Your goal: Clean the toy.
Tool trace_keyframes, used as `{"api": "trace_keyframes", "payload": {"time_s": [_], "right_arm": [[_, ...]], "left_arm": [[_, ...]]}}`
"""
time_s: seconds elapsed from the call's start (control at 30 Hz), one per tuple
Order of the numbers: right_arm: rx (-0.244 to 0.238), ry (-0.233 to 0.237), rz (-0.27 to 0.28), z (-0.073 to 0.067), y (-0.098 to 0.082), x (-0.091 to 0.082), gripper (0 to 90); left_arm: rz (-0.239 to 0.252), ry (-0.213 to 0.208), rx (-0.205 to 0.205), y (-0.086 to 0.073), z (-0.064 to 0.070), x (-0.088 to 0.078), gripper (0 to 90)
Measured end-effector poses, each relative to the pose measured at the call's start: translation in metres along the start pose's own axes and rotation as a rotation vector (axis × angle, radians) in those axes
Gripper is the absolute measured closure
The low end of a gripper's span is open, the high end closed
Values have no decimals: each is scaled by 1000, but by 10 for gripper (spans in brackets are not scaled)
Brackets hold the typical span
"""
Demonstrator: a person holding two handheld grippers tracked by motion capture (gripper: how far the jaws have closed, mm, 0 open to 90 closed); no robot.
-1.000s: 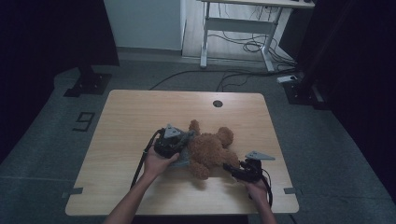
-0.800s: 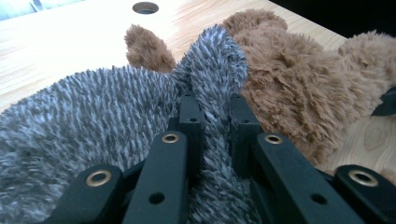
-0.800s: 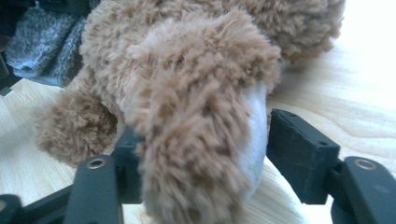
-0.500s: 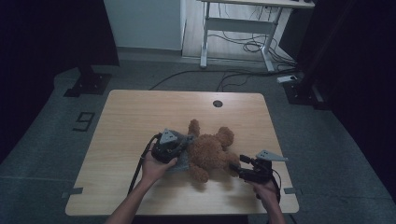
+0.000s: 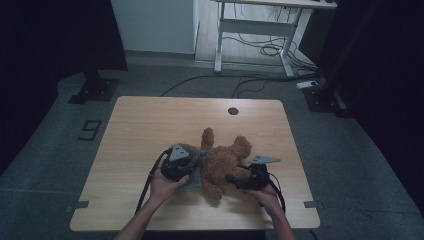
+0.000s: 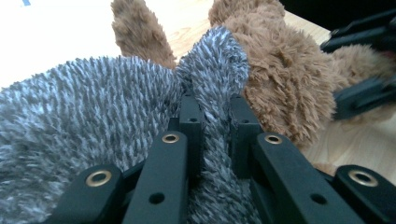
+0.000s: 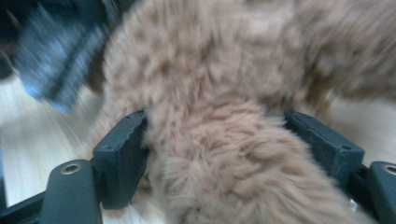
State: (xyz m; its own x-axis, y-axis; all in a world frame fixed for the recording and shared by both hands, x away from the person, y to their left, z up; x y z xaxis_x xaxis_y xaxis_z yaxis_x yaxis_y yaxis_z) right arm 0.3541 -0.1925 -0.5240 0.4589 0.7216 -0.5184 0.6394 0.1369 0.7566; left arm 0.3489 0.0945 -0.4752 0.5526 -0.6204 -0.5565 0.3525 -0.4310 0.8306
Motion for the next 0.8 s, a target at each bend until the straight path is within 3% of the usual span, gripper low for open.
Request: {"api": "trace_keyframes", "payload": {"time_s": [0.13,0.33,0.43,0.67,0.8], "right_arm": [[12,-7,-51,2,-10,6,346],[24,14,-56,6,-17,9,519],[22,14,-51,8,-18,9,550],[9,-39,0,16,-12,16,584],[-5,-53,3,15,-11,17,588]], "left_arm": [[1,-6,3,-3,3,-1,788],[-43,-43,17,-5,11,11,788],[-56,-19,43,-2,13,17,789],[-74,1,23,12,0,30,790],[-56,19,29,26,4,28,790]]}}
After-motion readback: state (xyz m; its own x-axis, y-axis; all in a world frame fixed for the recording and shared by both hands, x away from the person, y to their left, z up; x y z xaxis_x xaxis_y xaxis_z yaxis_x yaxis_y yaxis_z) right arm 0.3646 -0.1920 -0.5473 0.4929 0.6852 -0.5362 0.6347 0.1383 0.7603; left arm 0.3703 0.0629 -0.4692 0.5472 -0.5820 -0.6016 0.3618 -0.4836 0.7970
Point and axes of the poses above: each handheld gripper's, and its own axes: x roughly forward along the jaws, y roughly out of its top, z roughly to its right, the point moved 1 cm from there along x, roughly forward along the jaws, and after that the axes turned 7 degrees about x, right-handed, at the moved point
